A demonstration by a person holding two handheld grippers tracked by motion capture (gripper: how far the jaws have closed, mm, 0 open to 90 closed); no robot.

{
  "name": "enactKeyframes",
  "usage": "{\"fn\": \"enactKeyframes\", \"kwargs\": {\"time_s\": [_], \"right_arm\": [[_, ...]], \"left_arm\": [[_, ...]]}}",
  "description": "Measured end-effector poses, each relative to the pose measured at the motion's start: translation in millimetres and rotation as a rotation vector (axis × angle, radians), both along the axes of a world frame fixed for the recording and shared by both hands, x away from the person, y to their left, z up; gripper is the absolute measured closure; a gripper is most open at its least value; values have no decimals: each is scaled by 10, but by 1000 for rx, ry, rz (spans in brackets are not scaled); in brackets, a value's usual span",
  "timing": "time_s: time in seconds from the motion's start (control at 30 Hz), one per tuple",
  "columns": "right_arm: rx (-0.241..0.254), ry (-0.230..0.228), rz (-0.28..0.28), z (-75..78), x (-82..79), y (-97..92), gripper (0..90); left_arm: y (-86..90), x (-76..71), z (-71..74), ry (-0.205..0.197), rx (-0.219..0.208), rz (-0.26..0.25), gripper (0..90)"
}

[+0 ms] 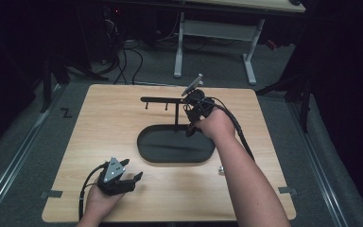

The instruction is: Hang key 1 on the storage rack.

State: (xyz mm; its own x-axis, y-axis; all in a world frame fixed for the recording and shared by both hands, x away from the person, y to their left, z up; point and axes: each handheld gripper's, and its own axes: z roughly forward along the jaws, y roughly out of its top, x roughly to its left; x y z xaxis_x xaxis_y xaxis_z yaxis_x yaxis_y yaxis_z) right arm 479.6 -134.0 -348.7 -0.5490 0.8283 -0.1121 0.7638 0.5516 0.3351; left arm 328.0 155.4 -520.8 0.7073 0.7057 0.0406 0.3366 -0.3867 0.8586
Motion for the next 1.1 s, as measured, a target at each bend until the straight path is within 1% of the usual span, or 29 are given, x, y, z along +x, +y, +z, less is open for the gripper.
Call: {"fn": "enactKeyframes", "kwargs": {"time_s": [0.1,0.2,0.3,0.33,0.4,0.47,0.57,0.83,0.9,1.07,1.1], "right_arm": [[-1,-9,7,-31,20,1,799],[-4,-11,-1,-50,29,10,796],[-10,-13,4,-63,39,10,793],[-6,-9,-8,-67,38,14,791],[-7,-17,-4,-74,44,9,786],[7,-26,-14,-67,42,6,774],[8,-27,-3,-61,36,-6,747],[21,-16,7,-60,-86,-64,696],[20,-8,3,-52,-129,-88,685],[22,-3,13,-30,-248,-163,648],[27,1,4,-24,-283,-175,640]], "left_arm": [[-1,4,-2,0,0,-1,294],[-1,4,-2,0,3,-1,295],[1,2,0,-1,4,-1,295],[2,2,1,2,6,-3,295],[0,2,-2,0,6,-1,294],[-1,3,-4,-1,7,-2,295],[-7,3,-7,-4,8,-2,295],[-20,2,-9,0,12,-8,295],[-26,2,-11,-2,11,-7,295],[-34,7,-15,1,14,-11,295],[-37,7,-16,1,14,-10,295]]}}
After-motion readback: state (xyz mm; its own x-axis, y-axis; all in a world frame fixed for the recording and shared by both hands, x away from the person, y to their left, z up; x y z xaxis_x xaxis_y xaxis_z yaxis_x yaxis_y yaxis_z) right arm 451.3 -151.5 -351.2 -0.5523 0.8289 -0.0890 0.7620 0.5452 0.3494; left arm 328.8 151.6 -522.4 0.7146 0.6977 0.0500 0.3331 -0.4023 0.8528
